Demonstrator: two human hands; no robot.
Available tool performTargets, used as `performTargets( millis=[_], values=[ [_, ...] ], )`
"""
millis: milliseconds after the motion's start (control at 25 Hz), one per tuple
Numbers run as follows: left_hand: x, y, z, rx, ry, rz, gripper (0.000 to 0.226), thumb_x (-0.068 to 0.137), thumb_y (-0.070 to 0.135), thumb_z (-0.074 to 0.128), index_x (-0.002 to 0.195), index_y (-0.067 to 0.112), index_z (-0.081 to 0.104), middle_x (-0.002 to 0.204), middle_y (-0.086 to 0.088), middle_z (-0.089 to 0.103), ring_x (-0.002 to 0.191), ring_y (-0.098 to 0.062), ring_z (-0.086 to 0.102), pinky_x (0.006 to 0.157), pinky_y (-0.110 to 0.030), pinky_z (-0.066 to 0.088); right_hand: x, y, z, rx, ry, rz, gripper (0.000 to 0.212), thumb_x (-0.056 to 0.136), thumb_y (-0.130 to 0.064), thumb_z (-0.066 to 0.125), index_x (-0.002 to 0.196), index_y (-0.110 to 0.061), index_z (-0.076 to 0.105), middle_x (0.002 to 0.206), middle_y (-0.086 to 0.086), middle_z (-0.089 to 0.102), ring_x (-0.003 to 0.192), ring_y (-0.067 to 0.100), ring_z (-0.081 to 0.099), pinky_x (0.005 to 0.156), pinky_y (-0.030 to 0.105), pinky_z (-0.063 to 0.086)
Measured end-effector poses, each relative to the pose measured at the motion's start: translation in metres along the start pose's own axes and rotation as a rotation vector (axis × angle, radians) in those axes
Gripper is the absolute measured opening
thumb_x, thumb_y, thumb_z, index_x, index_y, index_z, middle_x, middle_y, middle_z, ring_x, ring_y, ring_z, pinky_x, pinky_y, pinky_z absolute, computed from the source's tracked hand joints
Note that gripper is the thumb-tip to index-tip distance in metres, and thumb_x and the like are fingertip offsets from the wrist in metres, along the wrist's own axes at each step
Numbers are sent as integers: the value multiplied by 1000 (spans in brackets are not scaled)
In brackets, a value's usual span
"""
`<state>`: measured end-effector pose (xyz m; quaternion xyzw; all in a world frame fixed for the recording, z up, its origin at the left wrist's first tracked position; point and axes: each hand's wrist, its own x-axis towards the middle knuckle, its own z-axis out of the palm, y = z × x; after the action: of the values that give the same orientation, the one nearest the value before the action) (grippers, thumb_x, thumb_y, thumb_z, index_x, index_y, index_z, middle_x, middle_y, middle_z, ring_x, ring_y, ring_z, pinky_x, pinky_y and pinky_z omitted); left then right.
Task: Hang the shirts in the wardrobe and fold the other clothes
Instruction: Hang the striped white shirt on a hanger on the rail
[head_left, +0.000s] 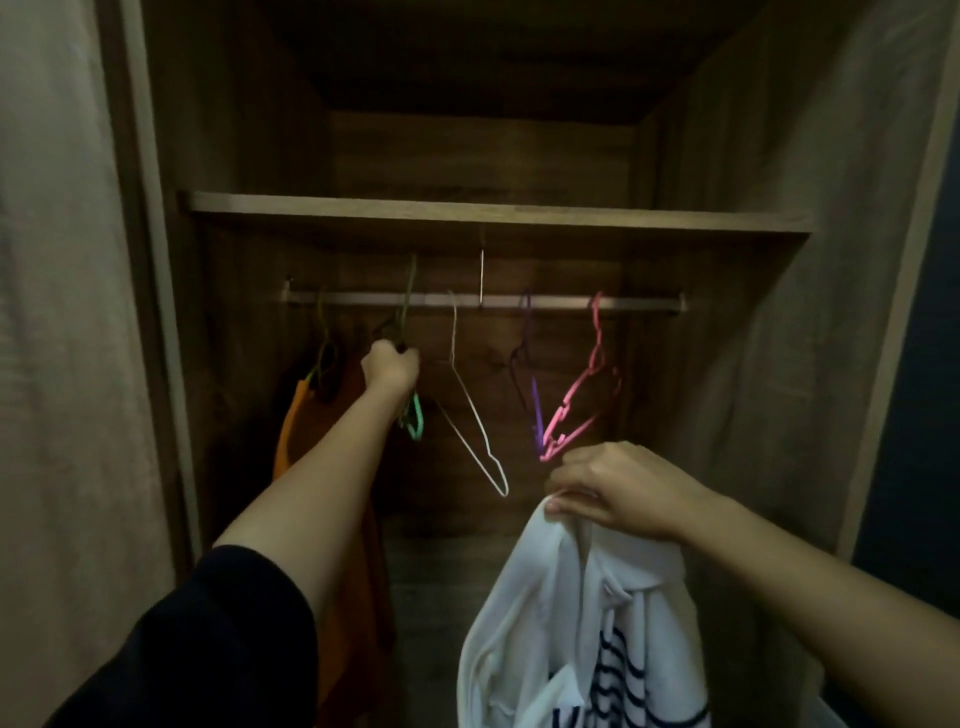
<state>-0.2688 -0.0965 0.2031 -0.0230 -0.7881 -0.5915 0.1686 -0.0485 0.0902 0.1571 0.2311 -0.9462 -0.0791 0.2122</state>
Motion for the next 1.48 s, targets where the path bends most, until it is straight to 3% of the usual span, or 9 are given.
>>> performTargets(
  millis=[240, 400, 480, 680, 880, 1120, 1240, 1400, 1480],
  values=[
    [-42, -17, -39, 213, -2, 33, 30, 91, 16, 46, 115, 3, 59, 115, -14, 60, 101, -29, 60, 78, -34, 51, 13, -25, 2, -52, -107, -107, 12, 95, -21, 45, 106, -22, 51, 98, -2, 51, 85, 14, 54, 64, 22, 34],
    [-108, -42, -86, 342, -141, -10, 31, 90, 11, 44, 120, 3, 47, 108, -13, 60, 82, -22, 62, 62, -32, 52, 14, -45, 4, -198, -324, -234, 23, 94, -16, 43, 112, -23, 55, 108, 2, 49, 85, 15, 48, 63, 26, 32],
    [-143, -65, -112, 493, -212, -5, 30, 89, 14, 45, 118, 7, 43, 110, -14, 57, 92, -29, 61, 77, -42, 55, 12, -56, 15, -287, -379, -273, 27, 94, -17, 42, 117, -22, 56, 116, 2, 48, 97, 18, 51, 67, 27, 33],
    [-238, -124, -171, 553, 5, 148, 25, 96, 32, 41, 108, 16, 58, 84, -3, 64, 80, -25, 64, 72, -36, 52, -5, -70, 51, -64, -258, -110, 39, 92, -5, 40, 126, -20, 52, 125, 4, 48, 110, 27, 54, 87, 39, 46],
    [-299, -149, -227, 501, 148, 262, 23, 95, 27, 51, 104, 14, 68, 56, 0, 61, 48, -6, 60, 52, -18, 46, -37, -83, 80, 236, -278, 199, 61, 81, 1, 48, 134, -27, 42, 137, -2, 37, 115, 27, 49, 85, 42, 48],
    [-342, -160, -253, 589, -169, 421, 12, 89, 17, 60, 95, 26, 66, 48, 20, 60, 54, 5, 62, 54, -10, 46, -60, -116, 103, 665, -140, 325, 67, 74, 9, 53, 137, -6, 38, 140, 9, 33, 128, 25, 38, 101, 23, 31],
    [-348, -167, -221, 538, -201, 531, 15, 89, 13, 62, 100, 14, 71, 49, 33, 50, 60, 23, 54, 61, -1, 41, -64, -142, 95, 729, -89, 252, 68, 73, 14, 49, 137, -6, 38, 142, 7, 31, 129, 23, 37, 97, 19, 32],
    [-353, -179, -170, 447, -228, 558, 21, 94, 19, 55, 108, 10, 69, 66, 22, 57, 63, 11, 60, 59, -6, 44, -67, -169, 82, 699, -3, 68, 67, 69, 13, 44, 131, -12, 45, 139, 2, 37, 124, 23, 43, 101, 35, 40],
    [-355, -188, -158, 389, -207, 558, 20, 95, 19, 53, 106, 12, 68, 66, 21, 57, 64, 8, 60, 58, -8, 43, -70, -169, 75, 579, 59, 27, 44, 75, -7, 48, 118, -16, 54, 124, -1, 49, 107, 23, 54, 85, 39, 47]
  ],
)
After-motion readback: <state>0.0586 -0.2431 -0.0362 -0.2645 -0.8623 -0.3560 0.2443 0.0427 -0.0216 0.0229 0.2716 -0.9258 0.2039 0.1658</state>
